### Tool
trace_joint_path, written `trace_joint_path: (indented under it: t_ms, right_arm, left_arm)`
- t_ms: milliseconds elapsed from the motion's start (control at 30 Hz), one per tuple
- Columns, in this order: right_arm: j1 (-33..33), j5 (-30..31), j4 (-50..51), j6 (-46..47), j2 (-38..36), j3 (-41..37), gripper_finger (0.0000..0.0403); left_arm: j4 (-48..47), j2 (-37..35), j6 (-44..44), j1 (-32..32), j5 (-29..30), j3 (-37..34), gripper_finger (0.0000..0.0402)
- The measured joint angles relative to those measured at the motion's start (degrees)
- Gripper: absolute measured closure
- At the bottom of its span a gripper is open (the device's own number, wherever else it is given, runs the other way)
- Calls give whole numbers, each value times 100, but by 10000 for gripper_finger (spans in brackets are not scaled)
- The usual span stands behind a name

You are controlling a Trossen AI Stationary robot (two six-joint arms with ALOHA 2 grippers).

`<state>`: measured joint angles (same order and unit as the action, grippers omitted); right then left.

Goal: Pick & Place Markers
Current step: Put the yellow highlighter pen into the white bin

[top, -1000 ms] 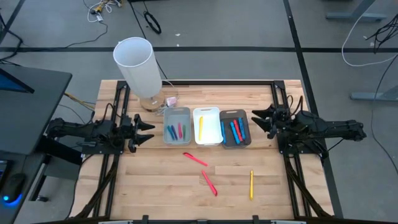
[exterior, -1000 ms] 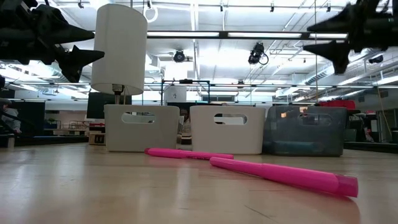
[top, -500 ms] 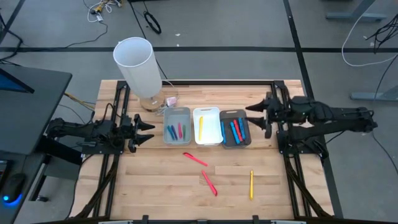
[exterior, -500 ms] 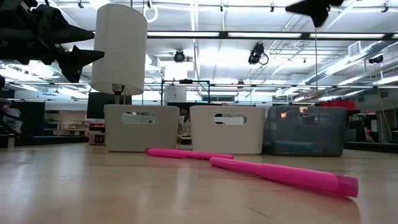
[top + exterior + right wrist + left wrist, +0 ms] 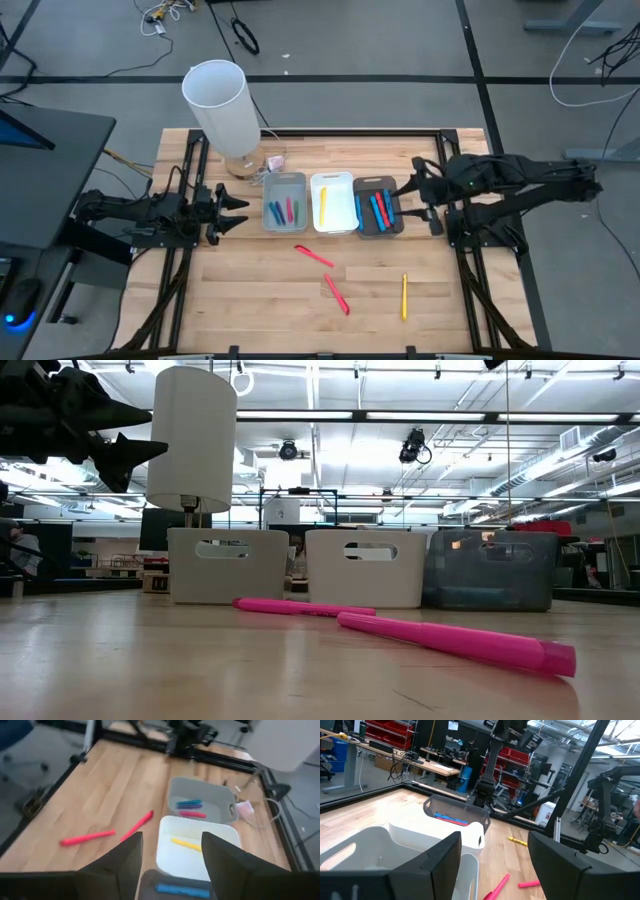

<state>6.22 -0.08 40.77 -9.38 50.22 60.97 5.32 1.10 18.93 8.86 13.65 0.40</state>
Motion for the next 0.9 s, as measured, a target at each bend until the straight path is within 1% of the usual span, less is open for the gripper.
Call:
trace_joint_path:
  t_ms: [233, 433, 567, 667, 800, 900]
  right_arm:
    - [647, -1, 1047, -961, 191, 490, 197]
    - [1152, -67, 2020, -1552, 595, 771, 197]
    - [1487, -258, 2278, -1914, 863, 780, 197]
    - [1721, -257, 2466, -2111, 1125, 780, 197]
    - [1989, -257, 2665, -2150, 1549, 780, 197]
    - [2151, -257, 2627, -2150, 1891, 780, 197]
  left_arm:
    - [-1, 1, -2, -1, 0, 0, 168]
    - [0, 0, 0, 0, 0, 0, 168]
    - [-1, 1, 0, 0, 0, 0, 168]
    - [0, 0, 0, 0, 0, 0, 168]
    - [-2, 0, 0, -1, 0, 0, 168]
    - [-1, 1, -2, -1, 1, 0, 168]
